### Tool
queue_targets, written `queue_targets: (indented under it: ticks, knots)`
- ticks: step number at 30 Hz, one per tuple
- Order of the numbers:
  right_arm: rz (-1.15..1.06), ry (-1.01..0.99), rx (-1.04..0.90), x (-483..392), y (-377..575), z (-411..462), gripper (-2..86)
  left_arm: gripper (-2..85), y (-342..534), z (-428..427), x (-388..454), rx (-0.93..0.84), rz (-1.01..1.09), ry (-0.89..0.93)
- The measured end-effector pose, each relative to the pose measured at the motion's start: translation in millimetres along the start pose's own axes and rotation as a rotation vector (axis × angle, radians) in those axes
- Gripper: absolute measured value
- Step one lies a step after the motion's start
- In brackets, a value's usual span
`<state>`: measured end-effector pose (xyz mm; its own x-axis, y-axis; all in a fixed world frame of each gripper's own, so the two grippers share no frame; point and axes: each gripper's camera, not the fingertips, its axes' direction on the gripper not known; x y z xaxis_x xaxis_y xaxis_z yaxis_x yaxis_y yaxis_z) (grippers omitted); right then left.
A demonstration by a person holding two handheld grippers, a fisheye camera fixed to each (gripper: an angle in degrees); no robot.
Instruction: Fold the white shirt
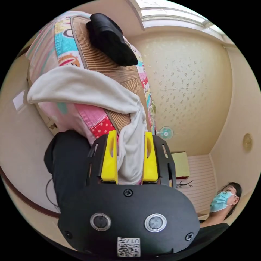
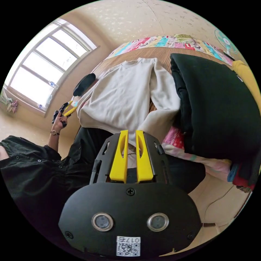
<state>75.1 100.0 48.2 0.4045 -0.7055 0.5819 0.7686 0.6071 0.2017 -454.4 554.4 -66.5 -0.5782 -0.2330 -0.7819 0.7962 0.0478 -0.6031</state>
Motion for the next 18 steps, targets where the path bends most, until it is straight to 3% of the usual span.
queue_targets:
  ticks: [2, 9, 12, 15, 17, 18]
  knots:
    - [-0.032, -0.029, -0.004, -12, -17, 21, 2.2, 20.6, -3, 6, -29, 0.100, -0.167, 0.149]
    - [-0.169, 0.001, -0.008, -69, -63, 79, 1.4, 18.5, 10, -20, -73, 0.460, -0.339, 0.181]
    - [-0.202, 0.221, 0.022, -84, -77, 109, 0.8, 20.3, -2, -21, -88, 0.423, -0.355, 0.137]
    - [-0.252, 0.563, 0.124, -95, -85, 145, 0.6, 19.8, -5, -21, -102, 0.451, -0.351, 0.158]
    - [-0.078, 0.816, 0.365, -78, -74, 171, 0.5, 16.6, 3, -28, -107, 0.546, -0.327, 0.139]
    - [-0.007, 0.834, 0.410, -70, -70, 176, 0.5, 16.1, 5, -30, -107, 0.569, -0.311, 0.135]
